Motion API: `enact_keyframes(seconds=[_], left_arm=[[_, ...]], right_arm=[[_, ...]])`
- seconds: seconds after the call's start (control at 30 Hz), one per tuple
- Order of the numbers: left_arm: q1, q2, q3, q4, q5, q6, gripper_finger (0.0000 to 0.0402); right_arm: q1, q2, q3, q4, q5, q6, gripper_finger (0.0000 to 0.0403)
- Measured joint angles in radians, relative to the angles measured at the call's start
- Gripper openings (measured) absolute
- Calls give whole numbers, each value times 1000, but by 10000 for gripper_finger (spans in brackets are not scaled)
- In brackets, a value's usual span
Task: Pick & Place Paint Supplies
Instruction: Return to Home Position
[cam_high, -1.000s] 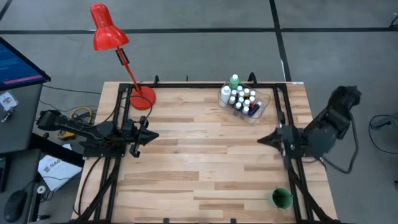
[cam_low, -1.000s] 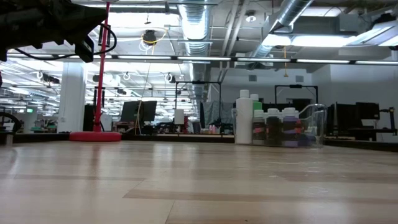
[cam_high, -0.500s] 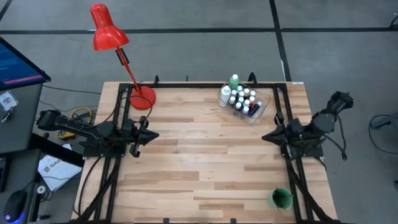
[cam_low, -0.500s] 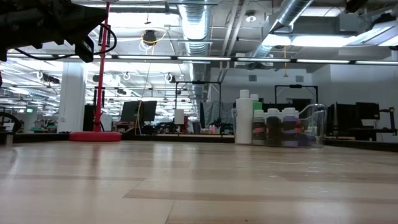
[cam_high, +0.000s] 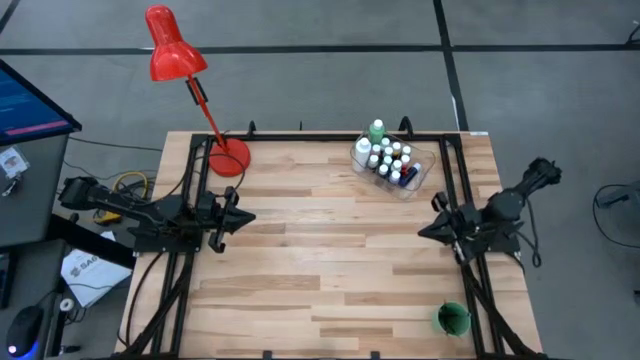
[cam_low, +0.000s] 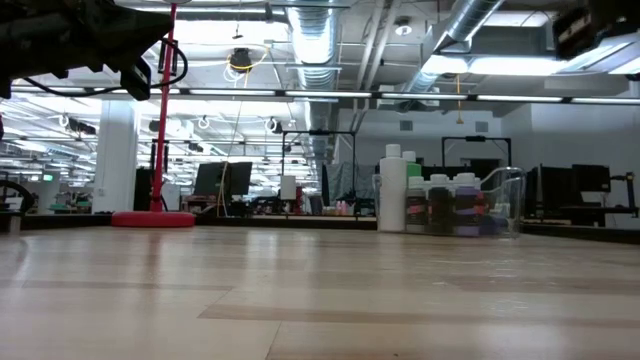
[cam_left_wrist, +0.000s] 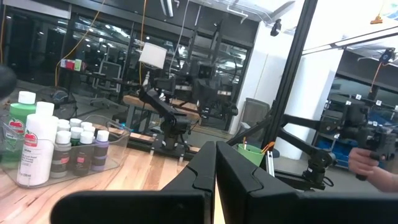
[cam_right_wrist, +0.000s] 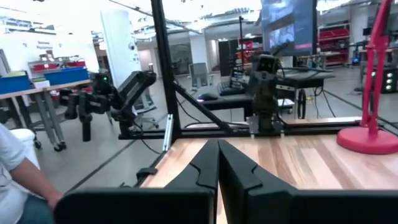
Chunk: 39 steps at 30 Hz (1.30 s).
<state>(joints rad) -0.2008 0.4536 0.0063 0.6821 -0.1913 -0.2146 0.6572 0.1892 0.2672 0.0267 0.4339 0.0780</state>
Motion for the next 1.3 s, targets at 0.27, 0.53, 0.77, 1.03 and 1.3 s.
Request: enact_keyframes(seconds=[0.27,0.53,0.77,1.03,1.3], left_arm=[[0,0,0,0,1,0,2],[0,0,0,0,4,0,2],[0,0,0,0,3,0,2],[0,0,0,0,3,0,2],[0,0,0,0,-1,0,2]], right_arm=[[-26,-169,-159,43,-12,-20,0],[-59,-188,-255,81,-49,-58,0],[-73,-185,-260,78,-46,-62,0],[-70,-184,-260,79,-44,76,0],[-70,-184,-261,79,-43,88,0]])
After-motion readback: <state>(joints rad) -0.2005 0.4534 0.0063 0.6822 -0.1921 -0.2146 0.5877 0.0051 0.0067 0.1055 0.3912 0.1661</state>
